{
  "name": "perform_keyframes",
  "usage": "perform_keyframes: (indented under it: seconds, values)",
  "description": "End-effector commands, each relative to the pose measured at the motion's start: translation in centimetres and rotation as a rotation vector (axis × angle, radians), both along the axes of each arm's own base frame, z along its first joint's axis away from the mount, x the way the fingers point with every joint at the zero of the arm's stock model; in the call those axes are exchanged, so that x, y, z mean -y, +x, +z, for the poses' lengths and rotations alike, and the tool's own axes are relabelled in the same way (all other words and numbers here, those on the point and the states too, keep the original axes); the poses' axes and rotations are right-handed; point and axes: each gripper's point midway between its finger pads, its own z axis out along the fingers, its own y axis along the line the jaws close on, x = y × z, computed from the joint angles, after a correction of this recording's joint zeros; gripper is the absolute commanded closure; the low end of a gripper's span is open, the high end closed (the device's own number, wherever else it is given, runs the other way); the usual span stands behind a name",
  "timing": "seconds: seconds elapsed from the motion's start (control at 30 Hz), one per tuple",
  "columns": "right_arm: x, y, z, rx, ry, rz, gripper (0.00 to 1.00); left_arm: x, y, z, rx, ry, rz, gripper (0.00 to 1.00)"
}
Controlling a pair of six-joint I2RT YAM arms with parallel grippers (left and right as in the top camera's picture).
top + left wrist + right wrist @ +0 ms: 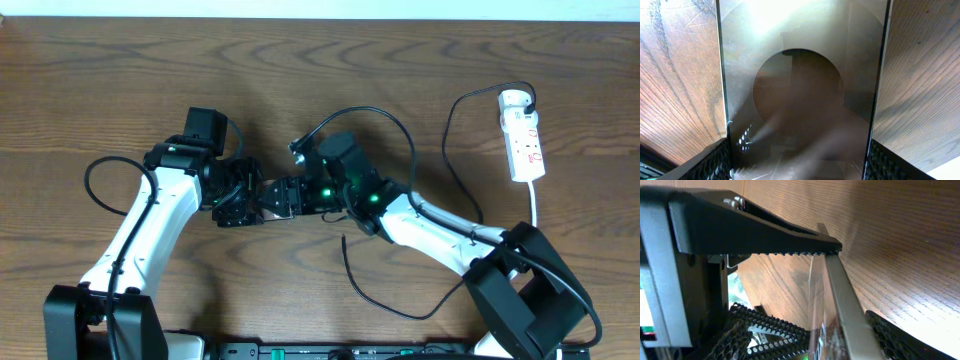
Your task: Plug charger to phone and switch on socket
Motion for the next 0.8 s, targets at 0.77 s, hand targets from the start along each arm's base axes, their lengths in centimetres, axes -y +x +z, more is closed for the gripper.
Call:
perform_keyframes:
  seconds: [0.77]
  values:
    - [-1.7,-0.9,-0.4,0.017,-0.037,-0.034,0.42,1.6,0.6,1.6,0.054,-0.028,-0.034,0.93]
